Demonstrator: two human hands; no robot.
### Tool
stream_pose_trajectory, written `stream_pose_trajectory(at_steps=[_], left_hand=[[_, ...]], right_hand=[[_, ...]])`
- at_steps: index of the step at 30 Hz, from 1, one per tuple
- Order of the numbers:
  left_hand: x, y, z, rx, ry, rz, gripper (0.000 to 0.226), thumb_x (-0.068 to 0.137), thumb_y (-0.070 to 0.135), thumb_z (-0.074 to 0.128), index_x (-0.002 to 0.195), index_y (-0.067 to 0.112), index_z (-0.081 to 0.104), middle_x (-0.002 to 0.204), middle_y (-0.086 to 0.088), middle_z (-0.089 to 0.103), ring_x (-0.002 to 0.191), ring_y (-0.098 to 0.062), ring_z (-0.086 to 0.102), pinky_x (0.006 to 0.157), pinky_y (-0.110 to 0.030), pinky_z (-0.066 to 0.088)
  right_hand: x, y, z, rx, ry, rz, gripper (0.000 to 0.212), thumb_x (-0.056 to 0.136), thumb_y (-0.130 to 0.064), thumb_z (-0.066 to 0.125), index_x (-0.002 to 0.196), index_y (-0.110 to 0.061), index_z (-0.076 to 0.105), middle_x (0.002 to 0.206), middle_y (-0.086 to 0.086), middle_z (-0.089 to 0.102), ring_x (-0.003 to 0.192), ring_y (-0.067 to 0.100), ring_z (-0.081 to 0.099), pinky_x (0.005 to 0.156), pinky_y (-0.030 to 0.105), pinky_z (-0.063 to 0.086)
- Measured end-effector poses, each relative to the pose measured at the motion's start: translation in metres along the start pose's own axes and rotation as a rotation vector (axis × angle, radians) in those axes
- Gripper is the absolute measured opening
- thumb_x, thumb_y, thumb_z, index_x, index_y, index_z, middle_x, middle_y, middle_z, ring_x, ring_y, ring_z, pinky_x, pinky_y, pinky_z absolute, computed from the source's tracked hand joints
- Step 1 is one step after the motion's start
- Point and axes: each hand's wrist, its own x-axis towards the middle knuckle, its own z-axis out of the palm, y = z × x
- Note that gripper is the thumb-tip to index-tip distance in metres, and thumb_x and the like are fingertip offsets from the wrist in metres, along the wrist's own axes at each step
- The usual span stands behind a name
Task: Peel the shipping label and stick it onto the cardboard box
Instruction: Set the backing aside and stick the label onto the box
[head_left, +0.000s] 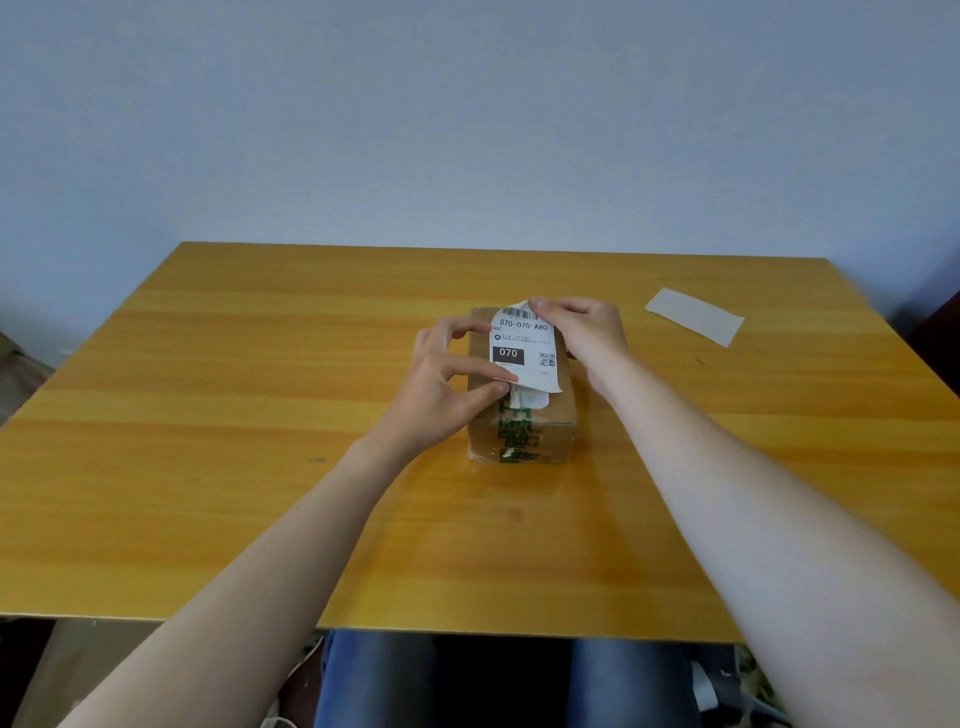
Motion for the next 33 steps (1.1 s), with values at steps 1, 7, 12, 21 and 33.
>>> stream_pose_trajectory(at_steps=[1,7,12,21,33], left_hand=[[-0.001,-0.001,0.000,-0.003,0.002,-0.009,0.020,0.087,0.020,0.084,0.093,0.040,0.082,0.140,0.005,0.053,0.132,-0.027,0.041,0.110,-0.033,0.032],[-0.003,-0.005,0.001,0.008,-0.018,-0.033,0.017,0.089,0.023,0.082,0.096,0.039,0.084,0.143,0.004,0.052,0.133,-0.026,0.040,0.112,-0.040,0.035],[-0.004,-0.010,0.002,-0.002,-0.006,-0.046,0.013,0.090,0.031,0.079,0.098,0.040,0.084,0.142,0.003,0.052,0.133,-0.026,0.041,0.113,-0.045,0.037],[-0.004,-0.013,0.002,-0.034,-0.005,-0.046,0.015,0.091,0.025,0.079,0.098,0.038,0.083,0.143,0.003,0.051,0.135,-0.027,0.042,0.113,-0.044,0.038],[-0.005,-0.016,0.006,-0.095,0.003,-0.035,0.017,0.088,0.036,0.075,0.097,0.049,0.080,0.149,0.019,0.044,0.143,-0.024,0.038,0.119,-0.048,0.036]], right_hand=[[0.000,0.001,0.001,-0.010,-0.001,-0.005,0.015,0.088,-0.033,0.084,0.078,-0.023,0.077,0.080,-0.009,0.076,0.068,0.003,0.064,0.061,0.018,0.045],[0.004,0.009,0.005,-0.027,0.007,-0.030,0.012,0.085,-0.031,0.087,0.081,-0.022,0.081,0.086,-0.003,0.080,0.079,0.013,0.072,0.077,0.032,0.057],[0.008,0.012,0.007,-0.038,0.050,-0.015,0.014,0.081,-0.036,0.089,0.083,-0.023,0.082,0.090,-0.002,0.082,0.090,0.020,0.078,0.085,0.039,0.062],[0.010,0.021,0.009,-0.022,0.093,-0.027,0.020,0.080,-0.035,0.090,0.090,-0.018,0.086,0.093,-0.001,0.083,0.093,0.021,0.078,0.089,0.043,0.063],[0.010,0.020,0.012,-0.068,0.114,-0.039,0.017,0.081,-0.036,0.089,0.088,-0.022,0.085,0.090,-0.004,0.082,0.090,0.018,0.078,0.086,0.041,0.063]])
